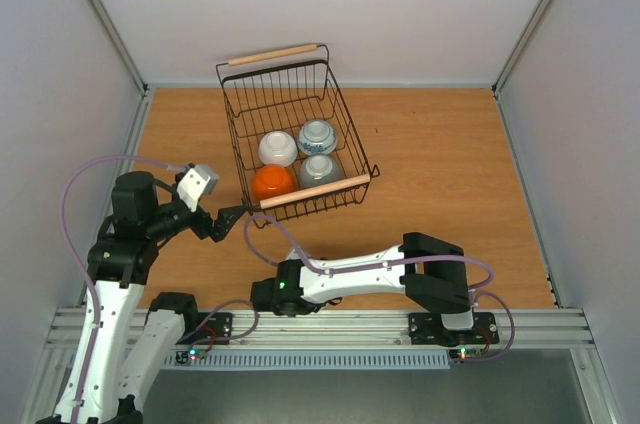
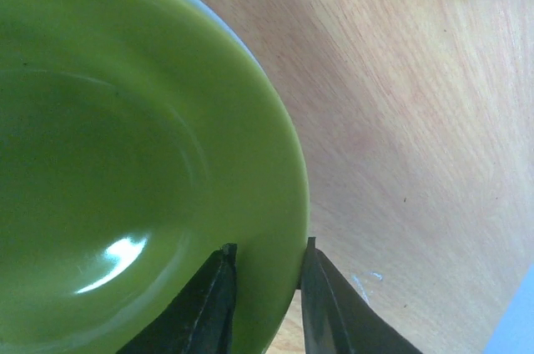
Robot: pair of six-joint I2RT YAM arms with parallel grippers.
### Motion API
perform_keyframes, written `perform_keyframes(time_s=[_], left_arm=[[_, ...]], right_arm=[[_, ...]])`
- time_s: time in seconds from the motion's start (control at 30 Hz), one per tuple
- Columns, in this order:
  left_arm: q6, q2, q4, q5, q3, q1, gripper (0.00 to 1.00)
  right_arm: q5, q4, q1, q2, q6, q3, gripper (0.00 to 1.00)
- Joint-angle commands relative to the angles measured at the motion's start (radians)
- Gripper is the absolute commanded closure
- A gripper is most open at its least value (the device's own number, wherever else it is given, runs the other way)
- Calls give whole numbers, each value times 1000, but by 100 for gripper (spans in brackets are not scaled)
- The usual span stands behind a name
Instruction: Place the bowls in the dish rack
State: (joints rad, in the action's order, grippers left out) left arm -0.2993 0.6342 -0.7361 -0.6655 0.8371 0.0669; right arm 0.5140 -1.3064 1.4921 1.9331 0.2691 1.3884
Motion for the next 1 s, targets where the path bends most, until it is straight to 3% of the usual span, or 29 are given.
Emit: perform_keyframes(time_s=[0.0,0.5,0.97], left_arm=[[-4,-15,27,-13,-10,1,1],[-4,-19,28,-13,-10,0,1],[-6,-14,28,-16,-13,0,1]], right_arm=[[3,0,2,8,22,-3,80],[77,-80,2,-46,70,20,98],[157,-112,2,-189,73,32,99]])
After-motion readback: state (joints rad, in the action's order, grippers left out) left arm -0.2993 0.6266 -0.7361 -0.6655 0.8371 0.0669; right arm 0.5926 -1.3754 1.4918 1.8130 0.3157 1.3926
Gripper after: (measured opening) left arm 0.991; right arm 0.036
